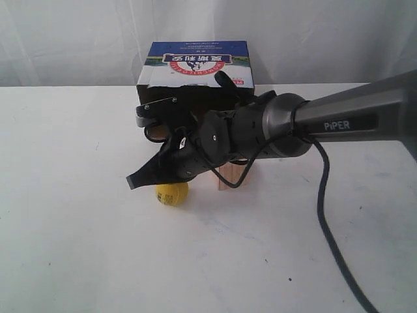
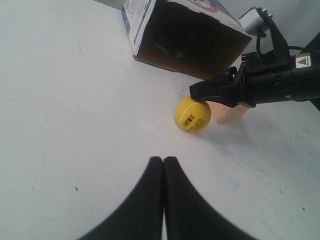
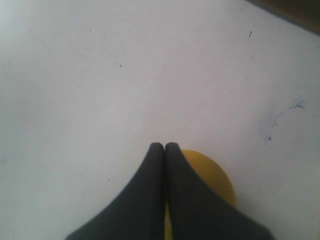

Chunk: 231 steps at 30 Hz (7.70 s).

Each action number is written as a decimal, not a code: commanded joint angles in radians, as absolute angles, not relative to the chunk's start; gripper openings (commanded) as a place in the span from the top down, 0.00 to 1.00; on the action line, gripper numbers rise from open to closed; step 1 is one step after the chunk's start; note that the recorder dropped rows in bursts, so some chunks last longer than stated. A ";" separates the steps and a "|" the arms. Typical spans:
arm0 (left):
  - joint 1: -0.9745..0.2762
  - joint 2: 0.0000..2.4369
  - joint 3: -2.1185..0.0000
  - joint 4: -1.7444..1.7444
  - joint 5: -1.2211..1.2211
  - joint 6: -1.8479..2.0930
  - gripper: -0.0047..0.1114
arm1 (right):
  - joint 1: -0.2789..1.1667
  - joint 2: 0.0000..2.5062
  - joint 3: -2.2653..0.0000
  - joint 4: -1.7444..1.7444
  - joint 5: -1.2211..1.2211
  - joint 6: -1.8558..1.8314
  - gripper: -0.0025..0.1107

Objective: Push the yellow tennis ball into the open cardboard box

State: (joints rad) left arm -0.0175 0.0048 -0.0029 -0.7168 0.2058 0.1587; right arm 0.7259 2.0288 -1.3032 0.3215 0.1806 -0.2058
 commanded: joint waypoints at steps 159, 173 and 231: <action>-0.252 1.909 -0.827 -1.744 0.523 2.112 0.96 | 0.249 1.359 -0.917 -0.210 1.088 0.029 0.98; -0.241 1.976 -0.836 -1.744 0.519 2.112 0.96 | 0.249 1.359 -0.917 -0.210 1.103 0.029 0.98; 0.058 2.124 -1.223 -1.744 0.671 1.993 0.96 | 0.249 1.371 -0.917 -0.173 0.891 0.055 0.98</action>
